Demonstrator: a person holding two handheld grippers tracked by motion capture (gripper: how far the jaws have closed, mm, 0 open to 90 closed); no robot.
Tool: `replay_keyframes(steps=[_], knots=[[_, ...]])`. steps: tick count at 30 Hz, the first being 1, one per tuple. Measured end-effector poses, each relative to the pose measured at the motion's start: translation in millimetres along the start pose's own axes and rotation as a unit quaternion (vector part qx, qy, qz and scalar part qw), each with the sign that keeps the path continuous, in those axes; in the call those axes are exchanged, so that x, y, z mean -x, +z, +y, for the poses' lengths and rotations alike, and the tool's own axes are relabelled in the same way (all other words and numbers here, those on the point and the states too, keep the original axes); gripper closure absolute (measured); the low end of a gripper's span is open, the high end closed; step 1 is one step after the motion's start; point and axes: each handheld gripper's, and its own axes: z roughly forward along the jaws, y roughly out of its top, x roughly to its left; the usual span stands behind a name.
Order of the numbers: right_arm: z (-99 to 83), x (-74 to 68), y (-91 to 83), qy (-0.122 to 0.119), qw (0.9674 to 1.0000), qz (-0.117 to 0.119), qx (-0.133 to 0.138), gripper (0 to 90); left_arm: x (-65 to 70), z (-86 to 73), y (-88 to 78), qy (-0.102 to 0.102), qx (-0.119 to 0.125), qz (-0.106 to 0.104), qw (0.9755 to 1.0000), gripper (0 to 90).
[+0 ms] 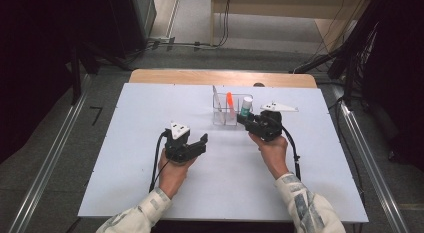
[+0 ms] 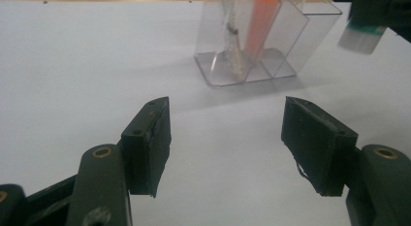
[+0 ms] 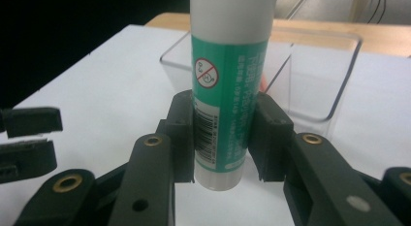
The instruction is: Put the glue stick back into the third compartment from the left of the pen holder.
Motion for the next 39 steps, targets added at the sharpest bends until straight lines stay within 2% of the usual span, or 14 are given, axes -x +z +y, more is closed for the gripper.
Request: replay_keyframes(steps=[7, 10, 15, 23, 29, 32, 39], knots=[[16.7, 6.0, 0.4, -0.002, 0.9997, -0.016, 0.017, 63.5, -10.5, -0.1, -5.0, -0.007, 0.003, 0.008, 0.9999, 34.8], [21.1, 9.1, 5.2, -0.005, 0.9995, -0.025, 0.019, 63.4, -12.7, -1.0, -5.2, -0.009, 0.003, 0.010, 0.9999, 34.8], [25.0, 16.0, 16.7, 0.001, 0.9990, -0.040, 0.021, 63.4, -15.0, -1.2, -5.7, -0.012, 0.004, 0.012, 0.9998, 34.9], [24.8, 28.8, 32.6, 0.012, 0.9978, -0.062, 0.020, 63.4, -18.3, -2.3, -6.5, -0.016, 0.004, 0.014, 0.9998, 34.9], [19.5, 30.5, 41.5, 0.017, 0.9976, -0.066, 0.005, 63.2, -19.9, -2.9, -5.9, -0.015, 0.002, 0.015, 0.9998, 34.9], [18.0, 28.4, 44.3, 0.009, 0.9974, -0.071, 0.000, 63.0, -19.7, -3.4, -5.9, -0.015, 0.001, 0.015, 0.9998, 34.9], [15.8, 28.3, 46.6, 0.010, 0.9973, -0.072, -0.006, 62.5, -20.2, -3.8, -5.9, -0.015, -0.002, 0.015, 0.9998, 34.9]])
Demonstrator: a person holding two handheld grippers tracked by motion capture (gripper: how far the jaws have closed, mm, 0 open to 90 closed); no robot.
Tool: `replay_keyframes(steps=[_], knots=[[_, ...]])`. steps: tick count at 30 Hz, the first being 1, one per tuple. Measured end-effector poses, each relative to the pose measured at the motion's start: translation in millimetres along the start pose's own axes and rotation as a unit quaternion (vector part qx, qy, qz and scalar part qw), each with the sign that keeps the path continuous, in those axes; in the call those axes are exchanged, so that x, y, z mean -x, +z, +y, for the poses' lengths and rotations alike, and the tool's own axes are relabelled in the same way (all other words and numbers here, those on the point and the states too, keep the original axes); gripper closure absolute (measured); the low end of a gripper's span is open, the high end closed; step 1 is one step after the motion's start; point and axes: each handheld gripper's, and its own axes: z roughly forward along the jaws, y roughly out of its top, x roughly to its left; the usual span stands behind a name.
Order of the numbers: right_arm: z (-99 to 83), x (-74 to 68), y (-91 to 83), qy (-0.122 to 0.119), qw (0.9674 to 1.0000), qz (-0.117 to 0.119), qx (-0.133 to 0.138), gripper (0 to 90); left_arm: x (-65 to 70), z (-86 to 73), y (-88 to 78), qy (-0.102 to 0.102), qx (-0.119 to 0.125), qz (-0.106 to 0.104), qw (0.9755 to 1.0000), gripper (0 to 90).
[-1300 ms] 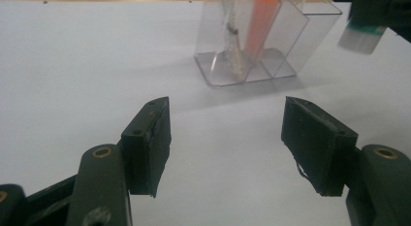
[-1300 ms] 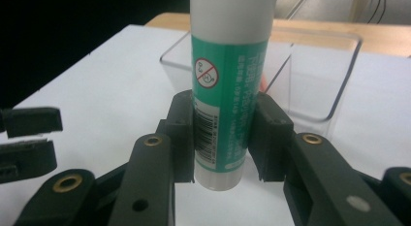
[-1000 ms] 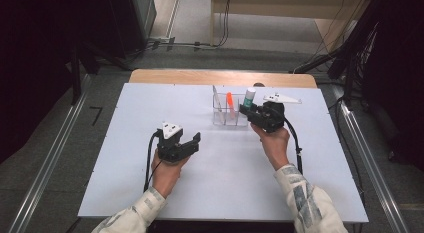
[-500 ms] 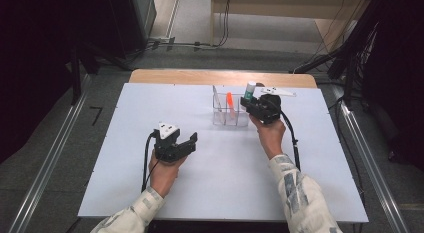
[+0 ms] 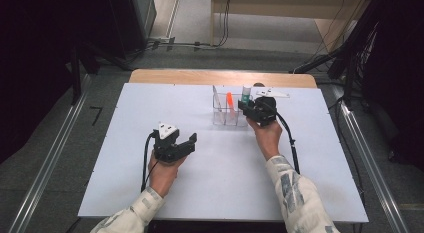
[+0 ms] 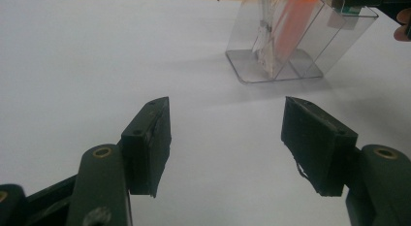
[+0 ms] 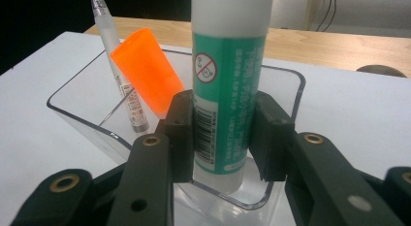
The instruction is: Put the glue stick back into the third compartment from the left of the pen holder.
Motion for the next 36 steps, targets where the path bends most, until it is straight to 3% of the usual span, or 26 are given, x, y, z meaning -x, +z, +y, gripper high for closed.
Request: replay_keyframes(steps=[7, 23, 36], knots=[[-0.4, -1.4, 0.5, -0.007, 1.0000, 0.000, -0.001, 57.6, 0.2, -0.7, 0.7, 0.000, -0.002, -0.002, 1.0000, 34.9], [-1.7, -0.3, -9.3, -0.012, 0.9999, -0.004, 0.011, 56.5, -1.0, -1.3, 0.9, -0.004, -0.005, -0.001, 1.0000, 34.8], [-4.4, -1.6, -18.3, -0.023, 0.9995, -0.010, 0.017, 46.1, -6.3, -1.4, 0.3, -0.008, -0.004, 0.008, 0.9999, 33.8]])
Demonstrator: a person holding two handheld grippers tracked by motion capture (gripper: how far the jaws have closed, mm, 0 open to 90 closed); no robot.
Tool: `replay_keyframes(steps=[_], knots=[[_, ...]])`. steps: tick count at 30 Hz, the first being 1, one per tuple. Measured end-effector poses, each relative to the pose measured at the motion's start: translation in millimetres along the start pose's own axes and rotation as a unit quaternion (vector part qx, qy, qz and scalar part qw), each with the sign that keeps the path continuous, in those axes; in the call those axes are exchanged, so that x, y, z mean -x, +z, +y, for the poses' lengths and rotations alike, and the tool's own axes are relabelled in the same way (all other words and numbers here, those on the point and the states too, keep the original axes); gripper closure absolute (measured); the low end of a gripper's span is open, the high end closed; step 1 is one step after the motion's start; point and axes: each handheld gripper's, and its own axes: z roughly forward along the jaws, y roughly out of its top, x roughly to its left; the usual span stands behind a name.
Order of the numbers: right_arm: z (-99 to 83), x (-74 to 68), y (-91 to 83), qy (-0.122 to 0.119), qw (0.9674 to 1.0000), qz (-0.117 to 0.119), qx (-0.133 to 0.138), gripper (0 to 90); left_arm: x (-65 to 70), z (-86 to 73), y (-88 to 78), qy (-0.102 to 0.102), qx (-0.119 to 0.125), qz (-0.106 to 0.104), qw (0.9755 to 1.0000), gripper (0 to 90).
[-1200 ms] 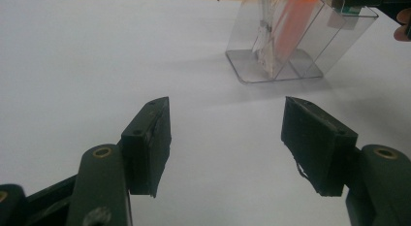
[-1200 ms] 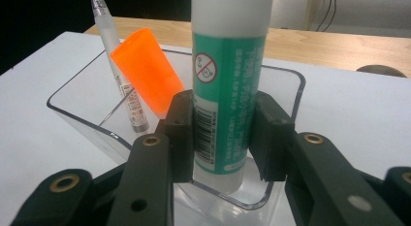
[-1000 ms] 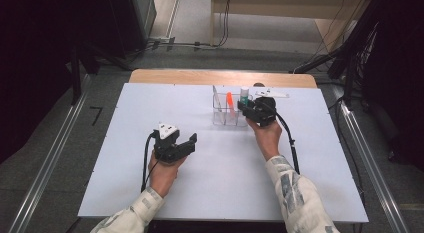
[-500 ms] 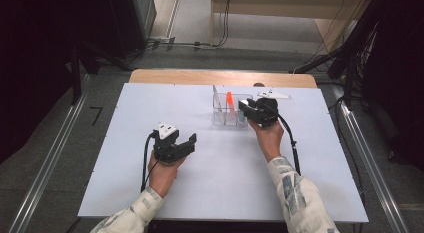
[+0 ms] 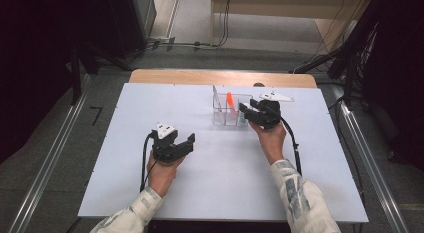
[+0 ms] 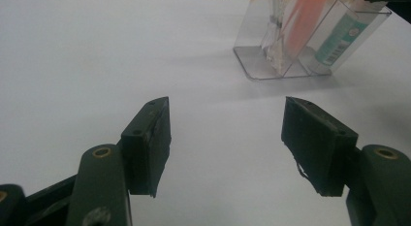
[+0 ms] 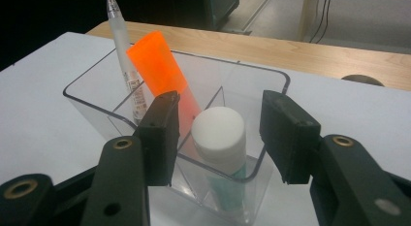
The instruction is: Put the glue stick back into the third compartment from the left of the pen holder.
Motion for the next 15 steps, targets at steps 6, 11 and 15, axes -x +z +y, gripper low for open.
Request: replay_keyframes(steps=[6, 11, 15], knots=[[0.1, -0.7, -9.4, -0.008, 0.9999, -0.002, 0.008, 39.6, -4.6, 0.4, -1.4, -0.004, 0.002, 0.004, 1.0000, 33.6], [-1.2, 0.4, -15.2, -0.006, 1.0000, -0.004, 0.003, 35.4, -8.4, 0.7, -2.6, -0.007, 0.003, 0.007, 0.9999, 31.7], [-3.4, 2.1, -19.4, -0.007, 1.0000, -0.003, -0.004, 31.1, -12.6, 1.4, -3.6, -0.010, 0.004, 0.010, 0.9999, 29.8]])
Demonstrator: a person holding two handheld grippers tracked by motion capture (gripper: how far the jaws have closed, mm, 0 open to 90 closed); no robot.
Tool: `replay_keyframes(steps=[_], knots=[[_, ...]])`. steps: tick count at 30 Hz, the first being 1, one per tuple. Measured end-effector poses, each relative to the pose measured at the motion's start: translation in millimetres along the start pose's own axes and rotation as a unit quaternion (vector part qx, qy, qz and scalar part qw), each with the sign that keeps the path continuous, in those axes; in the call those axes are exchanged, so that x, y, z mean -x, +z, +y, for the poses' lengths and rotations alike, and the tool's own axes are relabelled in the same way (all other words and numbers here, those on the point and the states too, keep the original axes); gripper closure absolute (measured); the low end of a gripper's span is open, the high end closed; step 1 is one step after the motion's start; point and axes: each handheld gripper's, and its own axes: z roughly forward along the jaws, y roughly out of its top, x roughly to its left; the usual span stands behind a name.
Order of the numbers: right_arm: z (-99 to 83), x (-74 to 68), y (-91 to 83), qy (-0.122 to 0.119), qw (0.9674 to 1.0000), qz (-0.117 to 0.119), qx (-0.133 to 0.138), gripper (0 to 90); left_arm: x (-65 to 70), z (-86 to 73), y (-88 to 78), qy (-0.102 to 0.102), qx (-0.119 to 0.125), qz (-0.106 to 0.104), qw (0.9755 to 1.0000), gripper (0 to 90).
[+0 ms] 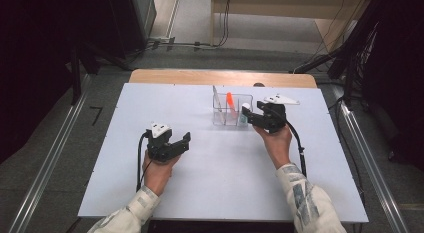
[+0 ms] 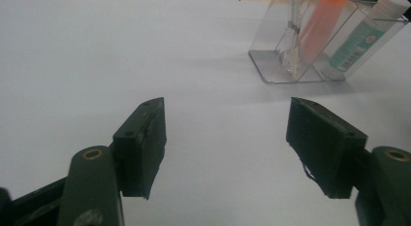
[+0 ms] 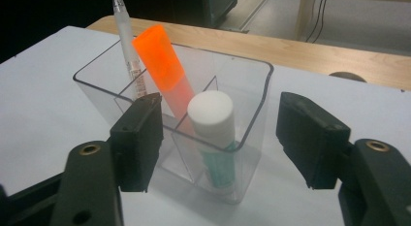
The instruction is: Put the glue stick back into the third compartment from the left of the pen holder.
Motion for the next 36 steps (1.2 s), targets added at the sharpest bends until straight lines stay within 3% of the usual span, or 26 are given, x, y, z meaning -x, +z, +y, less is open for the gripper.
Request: replay_keyframes(steps=[7, 20, 24, 34, 36], knots=[[-6.5, 0.5, -5.7, -0.007, 0.9998, 0.000, -0.019, 26.1, -3.5, 1.5, 0.4, -0.002, 0.002, 0.001, 1.0000, 25.7], [-18.7, 0.4, -19.8, -0.019, 0.9996, -0.001, -0.022, 26.1, -5.9, 0.8, 3.8, 0.008, -0.010, -0.011, 0.9999, 14.8], [-22.8, 1.2, -24.7, -0.018, 0.9995, 0.002, -0.026, 26.1, -7.0, 0.3, 3.5, 0.013, -0.012, -0.006, 0.9998, 14.4], [-29.9, 6.2, -38.6, -0.020, 0.9994, -0.003, -0.028, 26.1, -17.2, 1.3, 1.8, 0.002, -0.015, 0.002, 0.9999, 10.2], [-32.5, 7.8, -40.0, -0.031, 0.9989, -0.011, -0.032, 26.1, -18.1, 0.8, 1.1, 0.007, -0.014, 0.007, 0.9999, 10.2]])
